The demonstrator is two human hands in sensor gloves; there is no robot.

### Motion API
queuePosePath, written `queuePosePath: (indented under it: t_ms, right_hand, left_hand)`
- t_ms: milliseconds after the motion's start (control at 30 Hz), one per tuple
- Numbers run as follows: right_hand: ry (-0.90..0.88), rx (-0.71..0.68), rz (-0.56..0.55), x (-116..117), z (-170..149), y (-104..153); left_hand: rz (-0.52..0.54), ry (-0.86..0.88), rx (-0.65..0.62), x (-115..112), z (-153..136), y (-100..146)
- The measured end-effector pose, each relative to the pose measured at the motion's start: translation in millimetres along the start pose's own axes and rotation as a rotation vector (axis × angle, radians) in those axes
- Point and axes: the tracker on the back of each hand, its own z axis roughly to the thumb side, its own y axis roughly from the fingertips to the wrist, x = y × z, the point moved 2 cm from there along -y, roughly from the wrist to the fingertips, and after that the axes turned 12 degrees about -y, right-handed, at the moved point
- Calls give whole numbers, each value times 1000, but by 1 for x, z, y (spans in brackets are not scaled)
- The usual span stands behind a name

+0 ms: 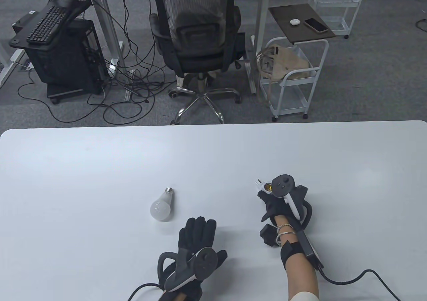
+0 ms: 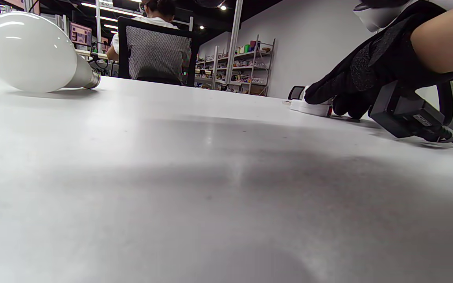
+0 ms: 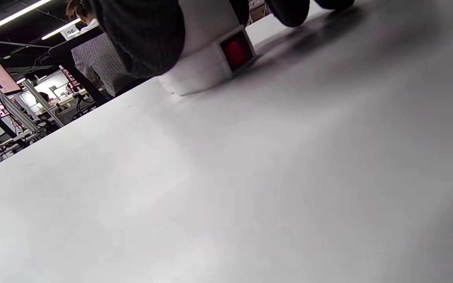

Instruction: Unscrew light bulb from socket

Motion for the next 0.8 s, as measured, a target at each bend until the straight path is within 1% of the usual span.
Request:
queuePosePath:
  t_ms: [100, 200, 333, 400, 567, 733, 800]
  right_hand:
    - [-5, 2, 8, 0, 0, 0]
    - [-31, -25, 17, -2, 0, 3]
    - [-64, -90, 5, -13, 3, 16]
    - [-39, -96, 25, -18, 3, 24]
    - [-16, -205, 122, -24, 4, 58]
    - [33, -363, 207, -21, 7, 107]
    - [25, -390, 247, -17, 7, 124]
  left_hand:
    - [-2, 5, 3, 0, -1, 0]
    - [-1, 2, 10, 0, -2, 0]
    - [-4, 19, 14, 0, -5, -1]
    - [-8, 22, 12, 0, -5, -2]
    - [-15, 16, 1, -1, -4, -2]
    - [-19, 19, -18, -1, -3, -1]
    - [-25, 26, -32, -2, -1, 0]
